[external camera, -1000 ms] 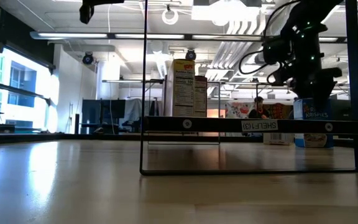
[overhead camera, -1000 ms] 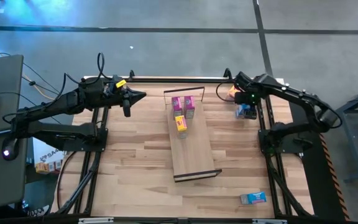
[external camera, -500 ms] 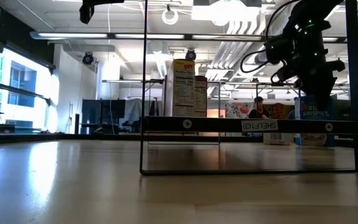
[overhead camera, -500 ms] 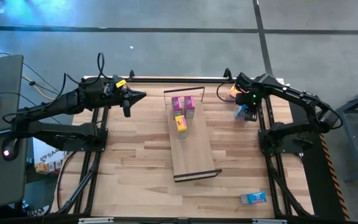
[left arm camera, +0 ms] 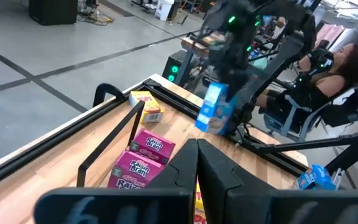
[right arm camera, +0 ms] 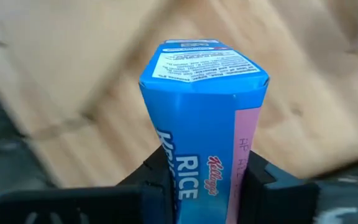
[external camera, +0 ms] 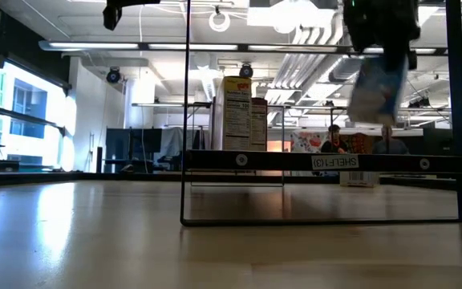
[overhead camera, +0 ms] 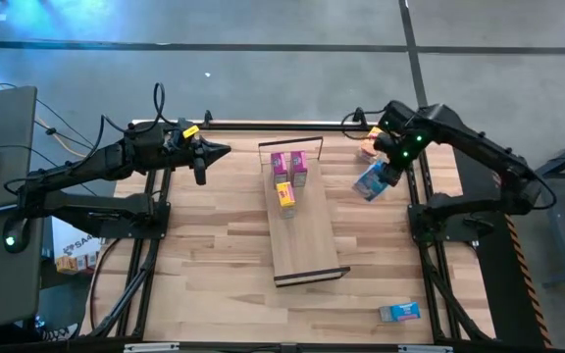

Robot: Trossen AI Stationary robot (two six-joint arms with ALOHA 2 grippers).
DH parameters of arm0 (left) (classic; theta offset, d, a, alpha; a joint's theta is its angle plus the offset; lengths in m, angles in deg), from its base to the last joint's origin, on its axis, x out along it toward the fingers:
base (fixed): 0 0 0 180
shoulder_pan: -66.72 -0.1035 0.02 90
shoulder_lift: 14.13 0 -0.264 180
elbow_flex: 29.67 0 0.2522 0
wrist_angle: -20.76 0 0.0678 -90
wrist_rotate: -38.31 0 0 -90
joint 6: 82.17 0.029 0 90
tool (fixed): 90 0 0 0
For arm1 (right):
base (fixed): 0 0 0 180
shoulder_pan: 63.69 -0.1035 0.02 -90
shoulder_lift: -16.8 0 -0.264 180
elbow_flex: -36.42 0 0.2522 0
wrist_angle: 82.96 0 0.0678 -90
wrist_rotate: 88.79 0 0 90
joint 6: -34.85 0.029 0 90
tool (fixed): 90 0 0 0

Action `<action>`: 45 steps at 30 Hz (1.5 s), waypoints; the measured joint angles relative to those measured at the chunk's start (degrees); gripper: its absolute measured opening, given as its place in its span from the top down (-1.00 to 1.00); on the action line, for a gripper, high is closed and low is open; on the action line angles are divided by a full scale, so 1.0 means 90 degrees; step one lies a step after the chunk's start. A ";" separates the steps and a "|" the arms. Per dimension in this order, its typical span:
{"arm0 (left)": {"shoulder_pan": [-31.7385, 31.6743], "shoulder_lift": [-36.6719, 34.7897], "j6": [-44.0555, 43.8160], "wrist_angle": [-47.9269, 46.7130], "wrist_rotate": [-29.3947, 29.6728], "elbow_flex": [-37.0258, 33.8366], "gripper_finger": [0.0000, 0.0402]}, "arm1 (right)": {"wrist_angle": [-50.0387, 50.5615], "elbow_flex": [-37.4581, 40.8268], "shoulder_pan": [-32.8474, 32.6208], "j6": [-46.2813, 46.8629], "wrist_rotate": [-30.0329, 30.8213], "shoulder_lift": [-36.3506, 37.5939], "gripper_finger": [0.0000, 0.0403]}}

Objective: Stack cereal on shelf
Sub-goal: Put the top blue cereal box on the shelf

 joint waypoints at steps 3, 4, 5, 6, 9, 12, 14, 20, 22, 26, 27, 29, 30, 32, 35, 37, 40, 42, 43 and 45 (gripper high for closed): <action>0.0000 0.0000 0.0093 0.0000 -0.0007 0.0000 1.00 | -0.0029 -0.0580 -0.0689 0.1267 -0.0267 -0.0004 0.58; 0.0000 0.0000 0.0148 0.0000 -0.0008 0.0000 1.00 | -0.0093 -0.0738 -0.0949 0.1726 -0.0269 -0.0015 0.59; 0.0000 0.0000 0.0210 0.0000 -0.0011 0.0000 1.00 | -0.0210 -0.0880 -0.1239 0.2241 -0.0263 -0.0036 0.59; 0.0000 0.0000 0.0268 0.0000 -0.0012 0.0000 1.00 | -0.0334 -0.1006 -0.1518 0.2746 -0.0261 -0.0067 0.59; 0.0000 0.0000 0.0442 0.0000 -0.0012 0.0000 1.00 | -0.0839 -0.1221 -0.2367 0.4411 -0.0050 -0.0157 0.59; 0.0000 0.0000 0.0646 0.0000 -0.0012 0.0000 1.00 | -0.1337 -0.1226 -0.3145 0.5914 0.0346 -0.0296 0.59; 0.0000 0.0000 0.0726 0.0000 -0.0011 0.0000 1.00 | -0.1412 -0.1226 -0.3604 0.6802 0.0555 -0.0467 0.59; 0.0000 -0.0001 0.1144 -0.0004 -0.0010 0.0000 1.00 | -0.1668 -0.1217 -0.4799 0.8571 0.0525 -0.1214 0.59; 0.0000 -0.0002 0.1293 -0.0015 -0.0009 0.0000 1.00 | -0.1914 -0.1219 -0.5087 0.9012 0.0525 -0.1489 0.59; 0.0000 0.0000 0.1439 -0.0015 -0.0007 0.0000 1.00 | -0.2186 -0.1219 -0.5414 0.9455 0.0822 -0.1978 0.59; 0.0000 -0.0001 0.1442 -0.0015 -0.0007 0.0000 1.00 | -0.2175 -0.1219 -0.5438 0.9516 0.0879 -0.2081 0.59; 0.0000 -0.0001 0.1442 -0.0022 -0.0007 0.0000 1.00 | -0.2175 -0.1219 -0.5440 0.9650 0.0979 -0.2236 0.59; 0.0000 -0.0001 0.1442 -0.0022 -0.0007 0.0000 1.00 | -0.2180 -0.1219 -0.5440 0.9780 0.1028 -0.2302 0.59; 0.0000 -0.0001 0.1442 -0.0025 -0.0007 0.0000 1.00 | -0.2323 -0.1219 -0.5489 0.9982 0.1118 -0.2430 0.59; 0.0000 -0.0002 0.1442 -0.0040 -0.0007 0.0000 1.00 | -0.2729 -0.1220 -0.5594 1.0051 0.1176 -0.2623 0.59; 0.0000 -0.0001 0.1442 -0.0061 -0.0007 0.0000 1.00 | -0.2761 -0.1226 -0.5664 1.0134 0.1175 -0.2737 0.59; 0.0000 -0.0001 0.1442 -0.0061 -0.0005 -0.0002 1.00 | -0.2539 -0.1226 -0.5739 1.0217 0.1271 -0.2859 0.59; 0.0000 -0.0002 0.1442 -0.0060 -0.0005 -0.0002 1.00 | -0.2458 -0.1226 -0.5746 1.0298 0.1352 -0.2869 0.59; 0.0000 0.0000 0.1442 -0.0060 -0.0005 -0.0002 1.00 | -0.2449 -0.1226 -0.5746 1.0361 0.1392 -0.2869 0.59; 0.0000 -0.0002 0.1442 -0.0058 -0.0002 -0.0002 1.00 | -0.2552 -0.1226 -0.5773 1.0386 0.1497 -0.2869 0.59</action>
